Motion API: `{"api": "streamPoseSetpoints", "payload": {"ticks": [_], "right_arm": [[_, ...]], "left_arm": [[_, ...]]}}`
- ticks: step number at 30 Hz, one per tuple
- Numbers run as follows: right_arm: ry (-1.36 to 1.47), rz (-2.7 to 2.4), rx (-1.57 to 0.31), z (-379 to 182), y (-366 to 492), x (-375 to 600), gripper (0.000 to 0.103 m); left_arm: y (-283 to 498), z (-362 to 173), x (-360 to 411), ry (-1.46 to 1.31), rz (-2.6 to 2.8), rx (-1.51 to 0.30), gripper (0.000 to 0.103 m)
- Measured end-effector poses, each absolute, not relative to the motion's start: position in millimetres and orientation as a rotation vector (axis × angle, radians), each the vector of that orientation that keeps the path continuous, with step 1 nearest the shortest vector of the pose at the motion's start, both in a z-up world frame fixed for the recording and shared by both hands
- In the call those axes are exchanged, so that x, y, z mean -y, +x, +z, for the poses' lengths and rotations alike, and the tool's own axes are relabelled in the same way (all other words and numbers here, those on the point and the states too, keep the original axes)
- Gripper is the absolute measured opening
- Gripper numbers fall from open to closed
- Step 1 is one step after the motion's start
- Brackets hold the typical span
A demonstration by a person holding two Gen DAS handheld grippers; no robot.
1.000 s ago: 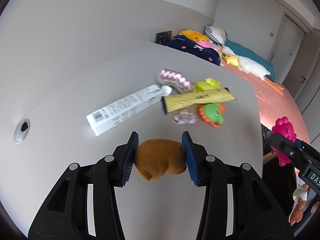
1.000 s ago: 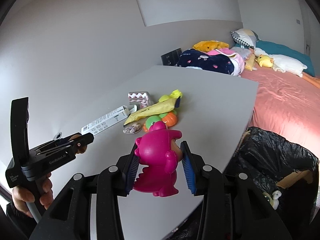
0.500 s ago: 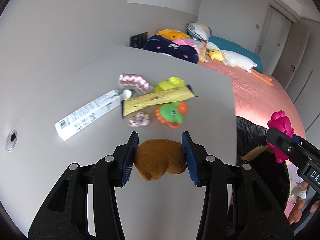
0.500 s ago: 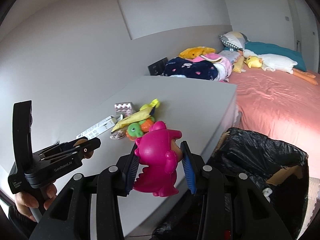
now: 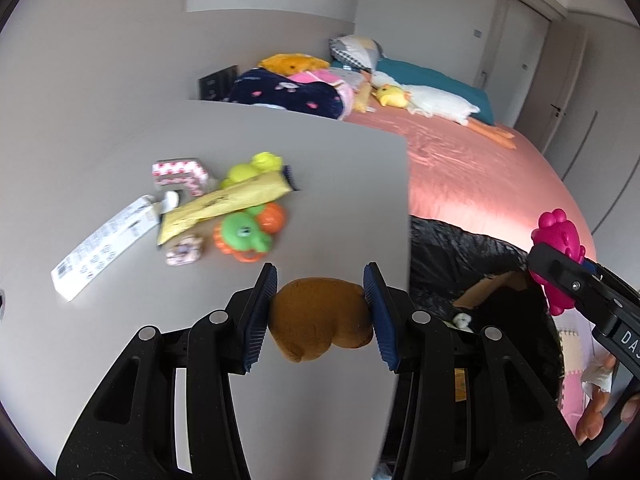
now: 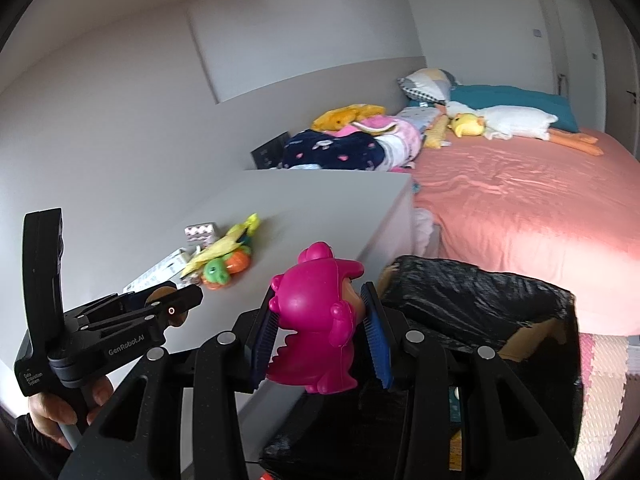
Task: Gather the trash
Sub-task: 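Lift the brown plush and pink toy and carry them toward the black trash bag, then open both tools over the black trash bag to drop the plush and toy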
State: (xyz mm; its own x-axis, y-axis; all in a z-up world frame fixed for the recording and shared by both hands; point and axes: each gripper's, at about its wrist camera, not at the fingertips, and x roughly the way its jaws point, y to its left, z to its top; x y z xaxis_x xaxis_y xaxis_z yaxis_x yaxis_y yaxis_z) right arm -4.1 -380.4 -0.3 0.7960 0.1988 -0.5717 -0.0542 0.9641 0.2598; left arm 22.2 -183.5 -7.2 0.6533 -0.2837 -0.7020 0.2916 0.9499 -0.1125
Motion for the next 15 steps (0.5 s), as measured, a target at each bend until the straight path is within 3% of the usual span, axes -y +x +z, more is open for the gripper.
{"api": "streamPoseSetpoints", "payload": {"ticks": [15], "right_arm": [[0.294, -0.009, -0.616, -3, -21, 450, 0.042]], "left_arm": [[22, -9, 259, 0.083, -0.479, -0.809, 0.045]]}}
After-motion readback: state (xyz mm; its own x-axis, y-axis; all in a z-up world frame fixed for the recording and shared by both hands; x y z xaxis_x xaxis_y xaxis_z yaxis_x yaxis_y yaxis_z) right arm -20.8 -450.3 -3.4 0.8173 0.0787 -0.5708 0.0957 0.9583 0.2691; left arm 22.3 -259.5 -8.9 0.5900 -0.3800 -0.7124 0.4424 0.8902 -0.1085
